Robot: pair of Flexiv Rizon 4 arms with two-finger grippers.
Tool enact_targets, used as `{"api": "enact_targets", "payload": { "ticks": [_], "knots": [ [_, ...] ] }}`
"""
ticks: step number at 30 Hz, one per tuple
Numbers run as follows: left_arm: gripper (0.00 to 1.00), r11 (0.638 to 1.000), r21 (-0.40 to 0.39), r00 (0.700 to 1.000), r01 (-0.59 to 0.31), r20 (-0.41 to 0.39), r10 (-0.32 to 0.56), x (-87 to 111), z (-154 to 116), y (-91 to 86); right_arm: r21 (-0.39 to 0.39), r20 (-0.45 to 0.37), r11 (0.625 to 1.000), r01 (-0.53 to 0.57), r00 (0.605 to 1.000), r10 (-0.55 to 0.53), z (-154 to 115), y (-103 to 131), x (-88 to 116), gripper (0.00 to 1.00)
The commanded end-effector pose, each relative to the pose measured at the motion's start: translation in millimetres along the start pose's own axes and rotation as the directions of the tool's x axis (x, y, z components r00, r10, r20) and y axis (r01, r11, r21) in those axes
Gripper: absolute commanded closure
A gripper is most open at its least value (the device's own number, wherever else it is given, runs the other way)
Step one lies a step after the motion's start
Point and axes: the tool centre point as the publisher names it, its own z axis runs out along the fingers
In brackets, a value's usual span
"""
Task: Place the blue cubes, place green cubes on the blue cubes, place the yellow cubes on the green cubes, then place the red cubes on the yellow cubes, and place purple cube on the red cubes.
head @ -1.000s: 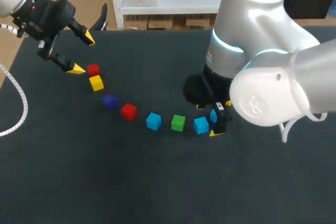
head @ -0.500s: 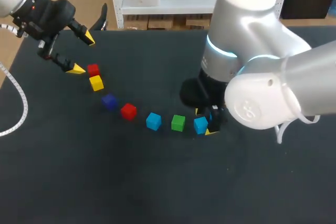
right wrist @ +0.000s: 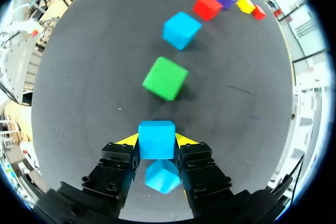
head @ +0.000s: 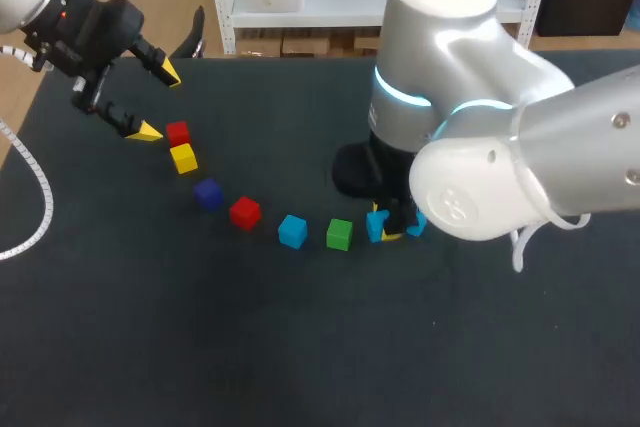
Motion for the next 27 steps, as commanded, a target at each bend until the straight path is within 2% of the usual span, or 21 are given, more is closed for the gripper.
{"api": "enact_targets", "payload": {
  "ticks": [1, 8, 12, 15, 27],
  "knots": [
    [0.00, 1.000, -0.002, 1.000, -0.003, 0.002, 0.003, 0.9, 0, -0.5, 0.000, 0.017, 1.000, -0.028, 0.999, 0.028, -16, -5, 4, 1.00],
    [0.00, 1.000, -0.002, 1.000, -0.003, 0.002, 0.003, 0.9, 0, -0.5, -0.034, 0.003, 0.989, -0.141, 0.990, 0.141, -21, -29, 11, 1.00],
    [0.00, 1.000, -0.002, 1.000, -0.003, 0.002, 0.003, 0.9, 0, -0.5, -0.014, -0.024, 0.978, -0.210, 0.978, 0.210, -20, -45, 10, 1.00],
    [0.00, 1.000, -0.002, 1.000, -0.003, 0.002, 0.003, 0.9, 0, -0.5, 0.004, -0.013, 0.967, -0.256, 0.967, 0.256, -19, -55, 5, 1.00],
    [0.00, 1.000, -0.002, 1.000, -0.003, 0.002, 0.003, 0.9, 0, -0.5, -0.005, 0.019, 0.971, -0.239, 0.971, 0.239, -5, -64, -21, 1.00]
  ]
}}
